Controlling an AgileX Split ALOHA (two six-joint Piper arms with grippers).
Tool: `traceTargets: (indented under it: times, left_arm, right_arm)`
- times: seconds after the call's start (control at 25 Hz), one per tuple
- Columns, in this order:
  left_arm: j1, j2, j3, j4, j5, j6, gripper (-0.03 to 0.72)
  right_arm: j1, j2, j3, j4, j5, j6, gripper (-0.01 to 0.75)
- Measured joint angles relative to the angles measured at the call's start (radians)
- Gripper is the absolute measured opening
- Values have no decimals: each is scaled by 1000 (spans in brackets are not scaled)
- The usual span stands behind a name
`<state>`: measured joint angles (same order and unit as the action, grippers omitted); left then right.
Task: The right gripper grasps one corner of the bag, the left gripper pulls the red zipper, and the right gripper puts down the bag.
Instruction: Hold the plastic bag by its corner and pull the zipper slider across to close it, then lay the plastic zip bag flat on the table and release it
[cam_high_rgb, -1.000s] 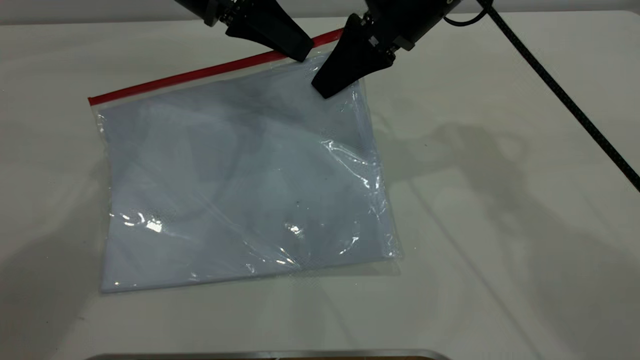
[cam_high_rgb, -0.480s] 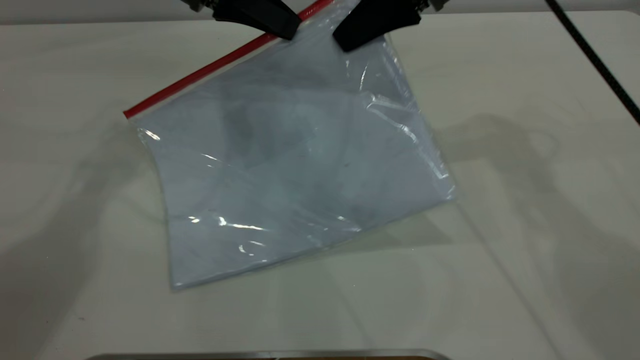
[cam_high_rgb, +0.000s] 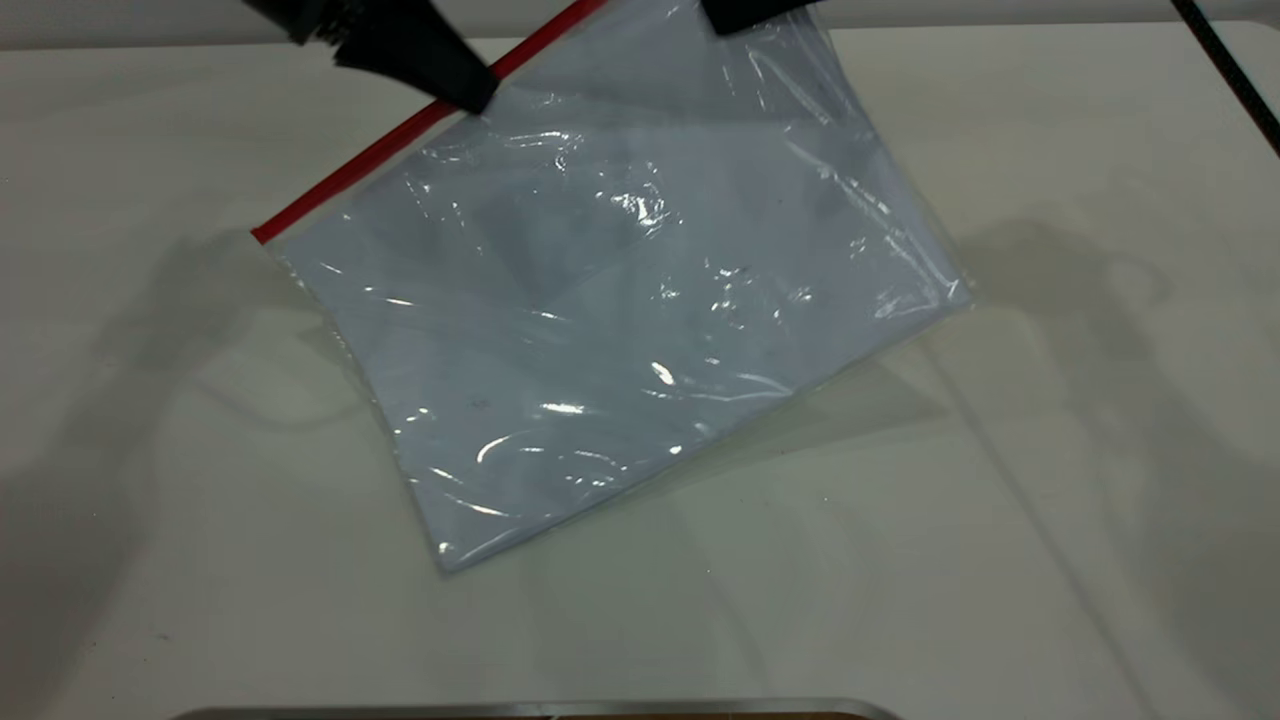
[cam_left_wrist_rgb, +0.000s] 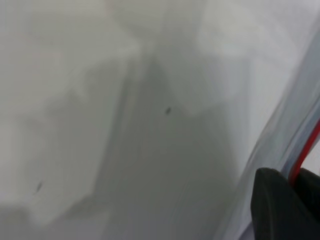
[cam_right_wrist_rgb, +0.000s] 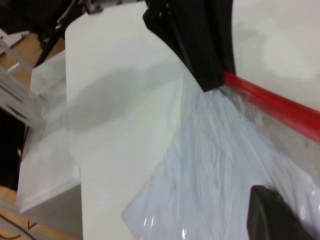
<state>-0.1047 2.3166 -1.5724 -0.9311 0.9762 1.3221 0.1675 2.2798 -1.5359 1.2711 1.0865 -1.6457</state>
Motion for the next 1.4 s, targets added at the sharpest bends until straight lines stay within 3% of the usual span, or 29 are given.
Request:
traceTargets:
  times: [0.2, 0.64, 1.0, 1.16, 1.4]
  left_arm:
    - [36, -1, 0, 198, -56, -136, 59]
    - [50, -1, 0, 516, -65, -394, 64]
    - [55, -56, 0, 547, -41, -462, 79]
    - [64, -132, 1, 542, -43, -465, 143]
    - [72, -277, 1, 444, 15, -470, 380]
  right_arm:
    - [-29, 0, 2, 28, 1, -9, 34]
    - [-30, -1, 2, 31, 0, -15, 34]
    - [-34, -2, 2, 39, 1, -15, 35]
    - [-48, 5, 2, 30, -26, 4, 56]
    - [-52, 94, 2, 17, -129, 59, 172]
